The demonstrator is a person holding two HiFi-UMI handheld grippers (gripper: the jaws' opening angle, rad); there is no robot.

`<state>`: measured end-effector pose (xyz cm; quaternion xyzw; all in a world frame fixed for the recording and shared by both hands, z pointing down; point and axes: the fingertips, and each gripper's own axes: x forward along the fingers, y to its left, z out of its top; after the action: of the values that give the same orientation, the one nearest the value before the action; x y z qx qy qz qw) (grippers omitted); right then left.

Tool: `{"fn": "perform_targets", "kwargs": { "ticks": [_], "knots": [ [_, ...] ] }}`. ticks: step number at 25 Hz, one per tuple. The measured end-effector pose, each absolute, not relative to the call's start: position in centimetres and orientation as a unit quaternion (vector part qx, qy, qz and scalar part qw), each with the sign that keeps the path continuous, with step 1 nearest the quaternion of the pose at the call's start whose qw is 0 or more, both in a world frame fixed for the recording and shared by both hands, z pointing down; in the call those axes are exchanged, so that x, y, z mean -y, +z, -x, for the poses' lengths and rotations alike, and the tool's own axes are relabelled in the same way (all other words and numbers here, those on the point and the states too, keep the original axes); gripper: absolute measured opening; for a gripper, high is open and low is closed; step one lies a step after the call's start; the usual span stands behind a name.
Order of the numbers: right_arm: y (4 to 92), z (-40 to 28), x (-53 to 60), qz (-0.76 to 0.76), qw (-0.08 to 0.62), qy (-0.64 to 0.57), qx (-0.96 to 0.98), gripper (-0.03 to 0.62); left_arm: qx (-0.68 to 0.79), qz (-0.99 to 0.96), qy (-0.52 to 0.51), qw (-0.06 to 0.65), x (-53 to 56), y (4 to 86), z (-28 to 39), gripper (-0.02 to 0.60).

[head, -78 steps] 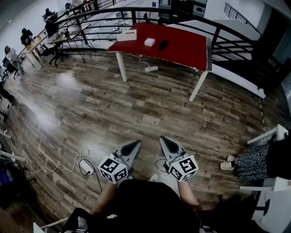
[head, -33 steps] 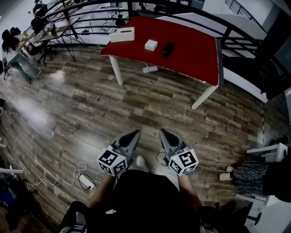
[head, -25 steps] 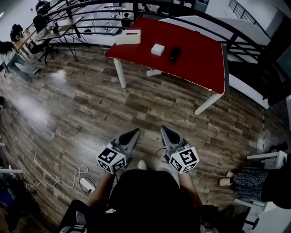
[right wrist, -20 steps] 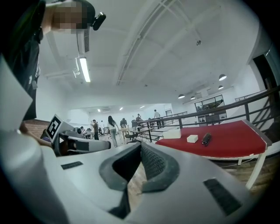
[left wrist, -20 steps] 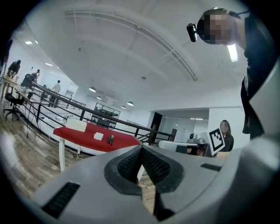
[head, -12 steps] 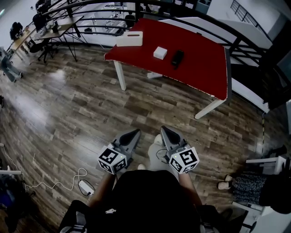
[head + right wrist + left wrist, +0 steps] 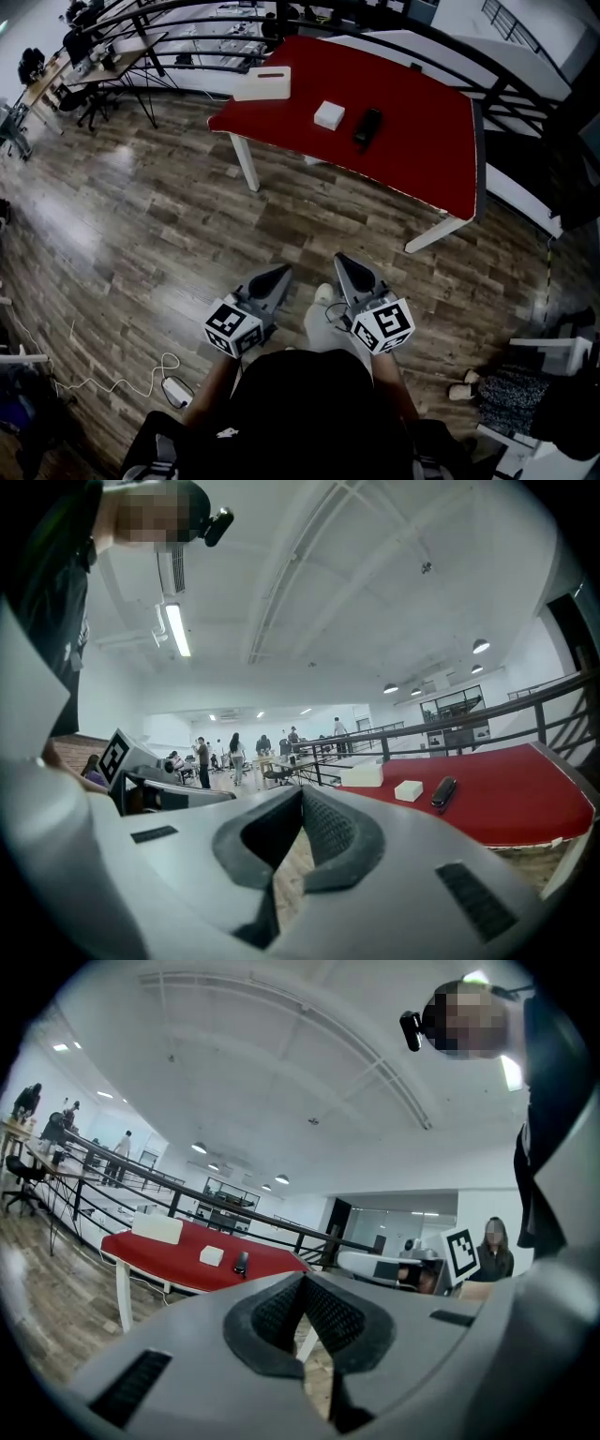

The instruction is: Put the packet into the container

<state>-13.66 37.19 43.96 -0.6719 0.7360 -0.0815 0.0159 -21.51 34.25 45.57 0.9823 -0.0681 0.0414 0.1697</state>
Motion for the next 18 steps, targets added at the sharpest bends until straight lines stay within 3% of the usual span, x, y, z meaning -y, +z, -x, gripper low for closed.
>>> {"fn": "perform_targets", "kwargs": {
  "ticks": [18],
  "knots": [
    [44.2,-1.6,-27.5,0.657,0.032,-0.095,-0.747,0.021,0.082,-0.983,0.064,0.153,-25.5,45.1,6.4,0.008]
  ]
}}
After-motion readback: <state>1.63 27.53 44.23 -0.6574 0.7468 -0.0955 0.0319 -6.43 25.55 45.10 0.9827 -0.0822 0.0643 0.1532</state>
